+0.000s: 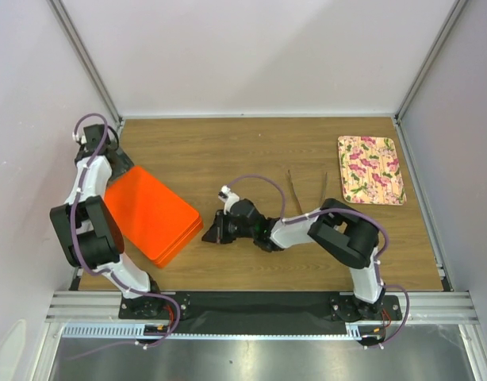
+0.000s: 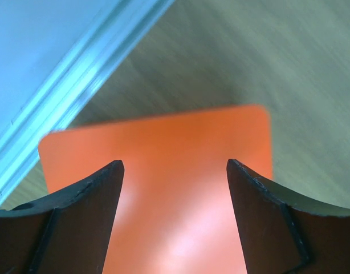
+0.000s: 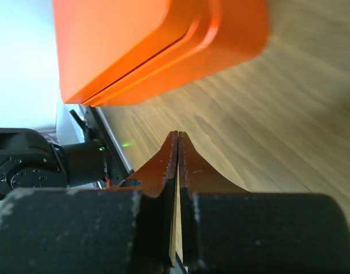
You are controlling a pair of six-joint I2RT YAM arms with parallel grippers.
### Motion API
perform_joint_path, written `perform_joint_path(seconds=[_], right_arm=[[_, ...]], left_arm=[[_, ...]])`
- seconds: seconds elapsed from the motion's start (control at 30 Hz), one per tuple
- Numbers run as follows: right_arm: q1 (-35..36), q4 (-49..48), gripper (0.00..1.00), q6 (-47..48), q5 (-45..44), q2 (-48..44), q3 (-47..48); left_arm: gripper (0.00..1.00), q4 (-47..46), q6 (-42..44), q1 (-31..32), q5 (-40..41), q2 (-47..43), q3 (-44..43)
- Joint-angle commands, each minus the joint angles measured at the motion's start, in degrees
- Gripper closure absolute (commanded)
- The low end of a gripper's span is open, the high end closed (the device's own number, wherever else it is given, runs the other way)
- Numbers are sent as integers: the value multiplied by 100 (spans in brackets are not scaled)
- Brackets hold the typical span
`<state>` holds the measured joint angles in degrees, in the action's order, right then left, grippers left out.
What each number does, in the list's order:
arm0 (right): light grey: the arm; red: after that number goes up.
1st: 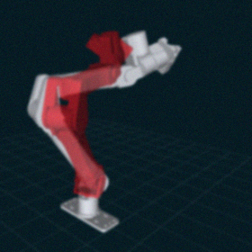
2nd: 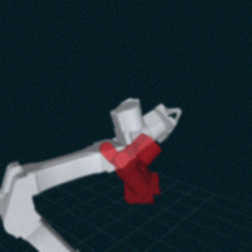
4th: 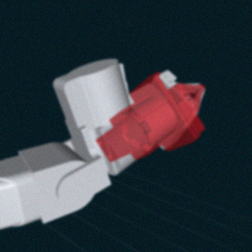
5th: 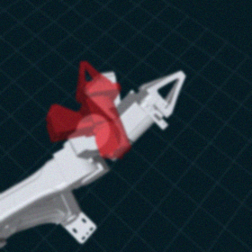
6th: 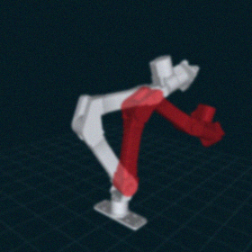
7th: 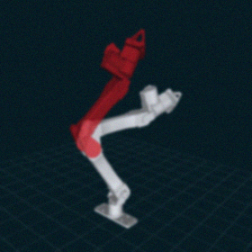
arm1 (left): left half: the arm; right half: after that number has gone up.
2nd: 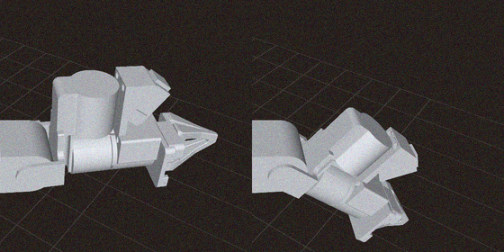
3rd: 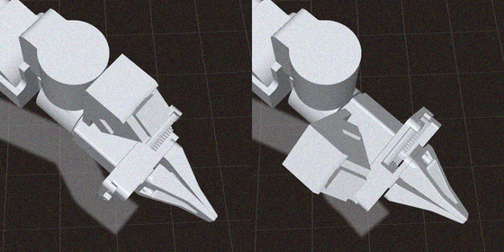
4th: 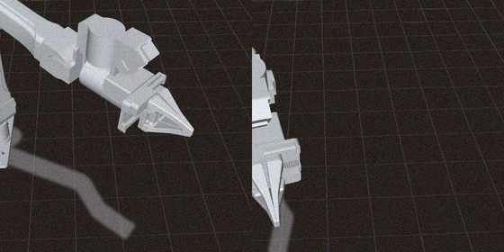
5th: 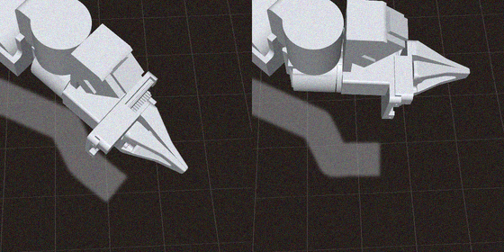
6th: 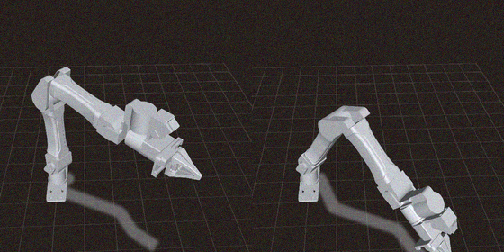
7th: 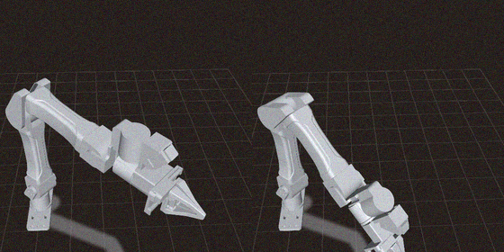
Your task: Pack the chocolate
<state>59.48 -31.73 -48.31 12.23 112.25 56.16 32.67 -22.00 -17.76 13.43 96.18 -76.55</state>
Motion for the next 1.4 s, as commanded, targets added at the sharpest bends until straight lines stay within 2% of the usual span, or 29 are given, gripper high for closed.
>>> perform_joint_path(seconds=[0.0,0.17,0.43,0.87,1.03,1.17,1.37], right_arm=[[204,-1317,100,-239,-369,227,140],[257,-1748,100,-547,-642,693,211],[257,-2452,100,-521,-1021,1290,465],[204,-2514,100,-618,-1065,1616,747],[55,-1996,100,-600,-671,1108,449],[-182,-820,100,-398,-117,475,413],[-481,578,100,-64,1316,473,1641]], left_arm=[[21,-111,-94,0,-61,-302,492],[23,73,-103,-8,187,14,536],[25,-58,-252,167,177,-258,1063],[25,-252,-700,686,424,-838,2012],[24,-305,-797,677,362,-917,2136],[25,-340,-815,686,301,-917,2162],[24,-349,-841,677,222,-908,2180]])
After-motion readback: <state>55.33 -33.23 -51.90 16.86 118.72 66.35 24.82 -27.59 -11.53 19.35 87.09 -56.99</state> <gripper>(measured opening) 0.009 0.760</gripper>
